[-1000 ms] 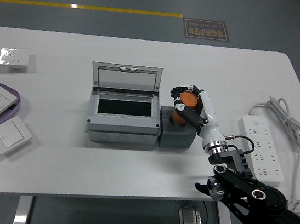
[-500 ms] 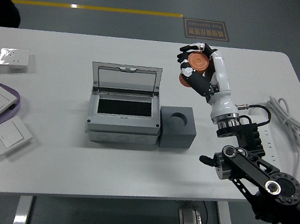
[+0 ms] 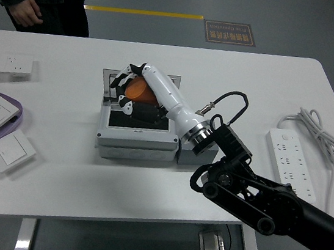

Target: Pick up the cylinder from the cube,place it in the box,flap close box

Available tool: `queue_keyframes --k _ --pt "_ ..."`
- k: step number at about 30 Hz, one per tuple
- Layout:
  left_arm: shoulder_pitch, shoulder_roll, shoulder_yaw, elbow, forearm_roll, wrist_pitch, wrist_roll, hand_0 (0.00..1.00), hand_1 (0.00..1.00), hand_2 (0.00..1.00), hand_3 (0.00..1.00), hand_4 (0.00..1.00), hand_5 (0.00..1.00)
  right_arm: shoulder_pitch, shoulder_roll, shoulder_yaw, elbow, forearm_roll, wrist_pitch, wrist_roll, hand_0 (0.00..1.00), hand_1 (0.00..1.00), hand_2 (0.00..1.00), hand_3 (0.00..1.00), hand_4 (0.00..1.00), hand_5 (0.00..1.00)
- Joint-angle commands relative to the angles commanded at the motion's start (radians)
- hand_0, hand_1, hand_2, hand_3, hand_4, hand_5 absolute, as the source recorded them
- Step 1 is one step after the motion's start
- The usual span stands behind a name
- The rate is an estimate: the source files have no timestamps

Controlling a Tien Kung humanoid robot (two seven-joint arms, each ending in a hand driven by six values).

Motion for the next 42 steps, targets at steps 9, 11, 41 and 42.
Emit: queue_keyframes --k 9,11,41,42 --pt "0.003 -0.003 -0.021 -0.004 0.036 0.002 0.015 0.614 0.629 0.606 0.624 0.715 0.260 0.066 0.047 -0.093 -0.106 -0.256 0.188 -0.210 0.002 0.093 0.213 0.159 0.002 0.002" --pt "0.003 -0.003 -0.023 -0.004 0.039 0.002 0.016 0.614 0.629 0.606 0.625 0.715 0.261 0.073 0.054 -0.100 -0.137 -0.267 0.189 -0.210 0.002 0.104 0.251 0.192 0.002 0.002" --pt "-0.001 -0.006 -0.019 -0.005 0.038 0.001 0.015 0.614 0.629 0.606 0.626 0.714 0.262 0.067 0.082 -0.088 -0.282 -0.141 0.045 -0.036 0.993 0.831 0.775 0.801 0.818 0.365" --pt "-0.001 -0.006 -0.018 -0.005 0.037 0.001 0.014 0.614 0.629 0.606 0.626 0.714 0.262 0.064 0.076 -0.084 -0.268 -0.120 0.041 -0.029 0.993 0.831 0.775 0.801 0.818 0.365"
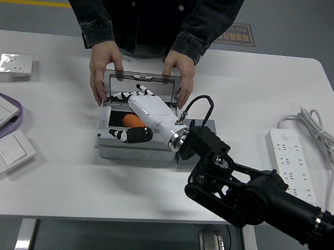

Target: Pick up the cylinder from the cube,place it in the box,flap close box

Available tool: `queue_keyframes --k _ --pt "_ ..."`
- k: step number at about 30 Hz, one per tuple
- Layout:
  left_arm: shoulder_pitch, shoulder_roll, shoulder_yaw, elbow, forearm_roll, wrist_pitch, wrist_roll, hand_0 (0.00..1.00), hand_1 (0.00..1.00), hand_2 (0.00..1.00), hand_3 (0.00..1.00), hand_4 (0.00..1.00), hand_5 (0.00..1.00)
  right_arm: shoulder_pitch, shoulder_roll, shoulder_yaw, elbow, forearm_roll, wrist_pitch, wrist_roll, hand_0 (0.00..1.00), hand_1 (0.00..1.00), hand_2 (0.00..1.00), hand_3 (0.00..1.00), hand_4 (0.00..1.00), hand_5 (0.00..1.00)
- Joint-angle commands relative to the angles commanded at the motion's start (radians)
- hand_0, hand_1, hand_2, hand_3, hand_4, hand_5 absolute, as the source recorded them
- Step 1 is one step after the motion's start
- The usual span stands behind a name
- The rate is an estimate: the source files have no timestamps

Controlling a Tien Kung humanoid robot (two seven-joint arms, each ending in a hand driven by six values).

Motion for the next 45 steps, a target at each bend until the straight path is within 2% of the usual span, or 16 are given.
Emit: queue_keyframes --k 4,5,10,11,16,17,22,23,31,37,41,45 --pt "-0.001 -0.002 0.005 -0.001 -0.006 0.000 -0.002 0.614 0.629 0.606 0.626 0.714 0.262 -0.018 -0.034 0.013 0.068 0.103 -0.017 0.042 0.993 0.831 0.775 0.801 0.818 0.365" --pt "-0.001 -0.003 0.005 -0.001 -0.007 0.000 -0.002 0.614 0.628 0.606 0.626 0.713 0.259 -0.022 -0.045 0.015 0.088 0.135 -0.020 0.053 0.990 0.810 0.761 0.787 0.876 0.389" --pt "0.000 -0.005 0.006 0.000 -0.009 0.001 -0.002 0.614 0.628 0.606 0.626 0.713 0.259 -0.023 -0.105 0.018 0.183 0.309 -0.019 0.096 0.990 0.810 0.761 0.787 0.876 0.389" --pt "-0.001 -0.005 0.007 0.000 -0.010 0.001 -0.002 0.614 0.628 0.606 0.626 0.712 0.259 -0.020 -0.115 0.018 0.198 0.343 -0.019 0.100 0.936 0.773 0.731 0.742 0.800 0.366" --pt "-0.004 -0.004 0.009 0.000 -0.014 0.001 -0.004 0.614 0.628 0.606 0.626 0.712 0.259 0.010 -0.155 0.032 0.240 0.503 -0.016 0.106 0.936 0.773 0.731 0.742 0.800 0.366" --pt "-0.004 -0.003 0.009 0.000 -0.014 0.000 -0.004 0.614 0.627 0.606 0.626 0.713 0.258 0.019 -0.159 0.037 0.238 0.532 -0.015 0.106 0.875 0.743 0.716 0.712 0.781 0.378" --pt "-0.008 -0.002 0.006 -0.001 -0.008 0.000 -0.002 0.614 0.627 0.606 0.626 0.713 0.258 0.081 -0.168 0.057 0.176 0.637 -0.014 0.103 0.875 0.743 0.716 0.712 0.781 0.378" --pt "-0.009 -0.001 0.006 -0.001 -0.007 0.000 -0.001 0.614 0.627 0.606 0.626 0.710 0.253 0.095 -0.167 0.060 0.159 0.649 -0.012 0.101 0.776 0.693 0.703 0.710 0.774 0.376" --pt "-0.014 0.008 -0.005 -0.001 0.009 0.000 0.005 0.614 0.628 0.605 0.625 0.709 0.249 0.193 -0.148 0.032 0.006 0.724 0.008 0.105 0.766 0.686 0.695 0.709 0.769 0.370" --pt "-0.020 0.011 -0.003 -0.001 0.008 -0.001 0.004 0.613 0.627 0.605 0.625 0.709 0.250 0.218 -0.139 -0.010 -0.112 0.779 0.034 0.117 0.767 0.690 0.696 0.708 0.753 0.356" --pt "-0.019 0.011 -0.004 -0.001 0.008 -0.001 0.006 0.613 0.627 0.605 0.625 0.709 0.248 0.217 -0.147 -0.040 -0.140 0.799 0.046 0.125 0.758 0.690 0.692 0.711 0.743 0.348" --pt "-0.019 0.010 -0.001 -0.001 0.005 0.000 0.005 0.613 0.627 0.605 0.625 0.709 0.248 0.207 -0.163 -0.063 -0.122 0.799 0.048 0.123 0.758 0.690 0.692 0.711 0.743 0.348"
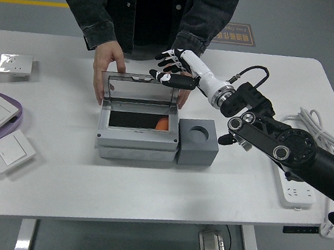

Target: Pick up the cylinder from the cube,place it in the box,flap close box

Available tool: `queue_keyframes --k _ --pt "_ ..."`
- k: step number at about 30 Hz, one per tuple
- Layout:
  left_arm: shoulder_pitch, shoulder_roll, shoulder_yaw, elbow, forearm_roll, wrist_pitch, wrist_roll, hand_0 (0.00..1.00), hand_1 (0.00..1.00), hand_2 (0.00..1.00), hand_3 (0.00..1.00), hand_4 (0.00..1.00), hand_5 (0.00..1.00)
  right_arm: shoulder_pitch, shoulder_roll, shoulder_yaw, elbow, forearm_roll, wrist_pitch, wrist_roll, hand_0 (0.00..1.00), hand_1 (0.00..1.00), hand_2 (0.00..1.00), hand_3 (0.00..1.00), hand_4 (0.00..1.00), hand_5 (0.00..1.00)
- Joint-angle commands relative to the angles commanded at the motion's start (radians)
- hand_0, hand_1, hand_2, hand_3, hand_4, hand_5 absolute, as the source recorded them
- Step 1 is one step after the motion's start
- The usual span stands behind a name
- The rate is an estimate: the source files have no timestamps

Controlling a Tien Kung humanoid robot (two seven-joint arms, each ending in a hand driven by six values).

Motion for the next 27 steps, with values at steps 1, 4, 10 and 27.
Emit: queue_keyframes --k 1,4,10,27 --pt "0.000 0.000 0.001 0.000 -0.001 0.000 -0.001 0.613 0.627 0.605 0.625 0.709 0.248 -0.004 -0.007 -0.003 0.015 -0.006 -0.001 -0.003 0.758 0.690 0.692 0.711 0.743 0.348" --pt "0.001 -0.001 0.004 0.000 -0.006 0.000 -0.002 0.613 0.627 0.605 0.626 0.708 0.245 -0.014 -0.030 -0.008 0.071 -0.032 -0.005 -0.011 0.756 0.690 0.692 0.708 0.724 0.355" --pt "0.003 -0.002 0.013 0.000 -0.017 0.001 -0.007 0.613 0.628 0.605 0.626 0.708 0.244 -0.034 -0.087 -0.028 0.199 -0.074 -0.015 -0.026 0.749 0.690 0.692 0.707 0.721 0.355" --pt "0.012 -0.003 0.020 -0.004 -0.034 0.001 -0.026 0.613 0.627 0.605 0.626 0.708 0.246 -0.101 -0.173 -0.090 0.428 -0.113 0.000 -0.084 0.702 0.678 0.691 0.709 0.705 0.365"
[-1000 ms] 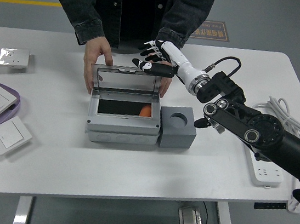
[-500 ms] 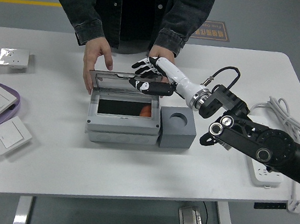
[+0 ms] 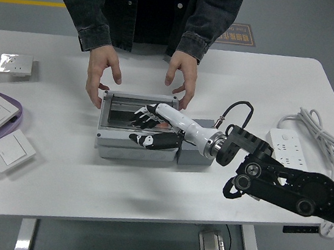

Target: Pick up the cylinder from the cube,place it in the box,flap close box

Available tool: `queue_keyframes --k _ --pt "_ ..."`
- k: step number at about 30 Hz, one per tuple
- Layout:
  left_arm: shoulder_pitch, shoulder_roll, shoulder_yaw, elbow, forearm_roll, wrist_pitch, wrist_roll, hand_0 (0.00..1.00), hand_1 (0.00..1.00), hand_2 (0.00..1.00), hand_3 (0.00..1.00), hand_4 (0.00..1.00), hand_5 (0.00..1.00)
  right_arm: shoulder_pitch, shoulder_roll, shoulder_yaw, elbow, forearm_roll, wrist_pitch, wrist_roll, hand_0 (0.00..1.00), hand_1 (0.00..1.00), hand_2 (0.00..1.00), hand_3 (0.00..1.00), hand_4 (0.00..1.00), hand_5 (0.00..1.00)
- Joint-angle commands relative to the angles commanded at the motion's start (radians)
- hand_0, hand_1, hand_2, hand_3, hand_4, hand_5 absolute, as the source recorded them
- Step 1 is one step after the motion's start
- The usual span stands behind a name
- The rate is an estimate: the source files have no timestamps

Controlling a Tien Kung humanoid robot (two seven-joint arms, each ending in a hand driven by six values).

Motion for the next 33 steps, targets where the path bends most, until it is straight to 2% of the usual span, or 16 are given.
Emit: queue_keyframes --k 5,9,12,15,20,24,33 --pt "0.006 0.003 0.003 0.001 -0.006 0.000 -0.001 0.613 0.627 0.605 0.625 0.708 0.247 -0.031 -0.052 0.107 0.033 -0.021 -0.003 -0.003 0.713 0.678 0.695 0.714 0.701 0.367" --pt "0.012 0.004 0.010 0.003 -0.015 0.001 -0.002 0.613 0.627 0.605 0.625 0.708 0.247 -0.099 -0.104 0.226 0.097 -0.069 0.004 -0.016 0.713 0.678 0.695 0.714 0.701 0.367" --pt "0.016 0.002 0.012 0.003 -0.019 0.001 -0.003 0.613 0.627 0.605 0.625 0.709 0.247 -0.160 -0.121 0.320 0.125 -0.096 0.007 -0.014 0.715 0.676 0.693 0.709 0.699 0.374" --pt "0.021 -0.002 0.015 0.003 -0.023 0.002 -0.004 0.613 0.627 0.605 0.625 0.709 0.247 -0.218 -0.115 0.409 0.122 -0.096 0.001 0.007 0.715 0.676 0.693 0.709 0.699 0.374" --pt "0.027 -0.008 0.011 0.003 -0.022 0.002 -0.006 0.613 0.627 0.605 0.626 0.708 0.247 -0.331 -0.077 0.559 0.089 -0.041 -0.015 0.046 0.719 0.674 0.689 0.705 0.698 0.376" --pt "0.023 -0.003 0.006 0.003 -0.017 0.002 -0.008 0.613 0.627 0.605 0.625 0.709 0.249 -0.423 -0.051 0.668 0.073 -0.002 -0.025 0.080 0.709 0.668 0.687 0.700 0.696 0.376" --pt "0.024 0.010 0.009 0.002 -0.013 0.002 -0.011 0.613 0.627 0.604 0.625 0.708 0.248 -0.581 -0.037 0.818 0.046 0.056 -0.036 0.133 0.707 0.657 0.675 0.694 0.693 0.379"
